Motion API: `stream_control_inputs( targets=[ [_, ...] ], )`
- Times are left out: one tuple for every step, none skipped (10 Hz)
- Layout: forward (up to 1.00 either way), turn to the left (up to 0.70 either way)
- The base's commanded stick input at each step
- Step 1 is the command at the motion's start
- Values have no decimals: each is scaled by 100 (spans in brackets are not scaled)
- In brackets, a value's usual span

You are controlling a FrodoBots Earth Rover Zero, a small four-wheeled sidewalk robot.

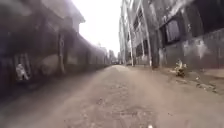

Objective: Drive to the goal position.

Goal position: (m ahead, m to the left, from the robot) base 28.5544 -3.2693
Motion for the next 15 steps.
stream_control_inputs(
  targets=[
    [100,0],
    [100,0],
    [100,0],
    [100,0],
    [100,0],
    [100,0],
    [100,0],
    [100,0],
    [100,0],
    [100,0],
    [100,0],
    [100,0],
    [100,0],
    [100,0],
    [100,0]
  ],
)
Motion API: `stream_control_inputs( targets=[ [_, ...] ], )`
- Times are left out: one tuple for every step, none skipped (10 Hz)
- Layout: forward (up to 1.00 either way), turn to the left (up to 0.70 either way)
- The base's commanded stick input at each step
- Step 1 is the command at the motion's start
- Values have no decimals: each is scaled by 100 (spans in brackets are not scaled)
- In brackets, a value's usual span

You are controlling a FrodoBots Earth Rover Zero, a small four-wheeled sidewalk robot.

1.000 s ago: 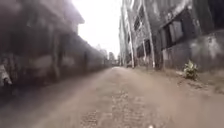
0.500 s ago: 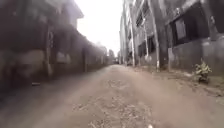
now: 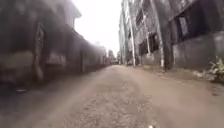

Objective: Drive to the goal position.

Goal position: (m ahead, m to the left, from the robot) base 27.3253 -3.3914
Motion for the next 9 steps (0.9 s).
stream_control_inputs(
  targets=[
    [100,0],
    [100,0],
    [100,0],
    [100,0],
    [100,0],
    [100,0],
    [100,0],
    [100,0],
    [100,0]
  ],
)
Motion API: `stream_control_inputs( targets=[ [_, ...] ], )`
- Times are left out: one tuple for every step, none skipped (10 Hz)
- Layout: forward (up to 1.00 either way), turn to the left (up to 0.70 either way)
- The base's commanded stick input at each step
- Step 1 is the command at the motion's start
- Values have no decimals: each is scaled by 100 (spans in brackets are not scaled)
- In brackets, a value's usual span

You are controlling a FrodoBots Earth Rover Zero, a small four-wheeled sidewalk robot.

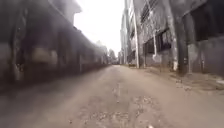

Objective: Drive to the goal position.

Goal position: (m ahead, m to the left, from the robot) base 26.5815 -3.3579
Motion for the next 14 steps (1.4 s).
stream_control_inputs(
  targets=[
    [100,0],
    [100,0],
    [100,0],
    [100,0],
    [100,0],
    [100,0],
    [100,0],
    [100,0],
    [100,0],
    [100,0],
    [100,0],
    [100,0],
    [100,0],
    [100,0]
  ],
)
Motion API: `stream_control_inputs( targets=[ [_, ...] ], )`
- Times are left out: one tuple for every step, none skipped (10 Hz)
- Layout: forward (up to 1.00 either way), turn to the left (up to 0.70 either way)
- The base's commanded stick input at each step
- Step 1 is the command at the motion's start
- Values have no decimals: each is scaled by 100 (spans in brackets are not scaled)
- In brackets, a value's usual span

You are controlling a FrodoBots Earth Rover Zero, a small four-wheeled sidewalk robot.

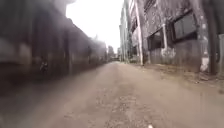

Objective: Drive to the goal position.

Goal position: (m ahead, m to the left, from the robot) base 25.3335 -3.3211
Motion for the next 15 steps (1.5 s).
stream_control_inputs(
  targets=[
    [100,0],
    [100,0],
    [100,0],
    [100,0],
    [100,0],
    [100,0],
    [100,0],
    [100,0],
    [100,0],
    [100,0],
    [100,-16],
    [100,-16],
    [100,0],
    [100,0],
    [100,0]
  ],
)
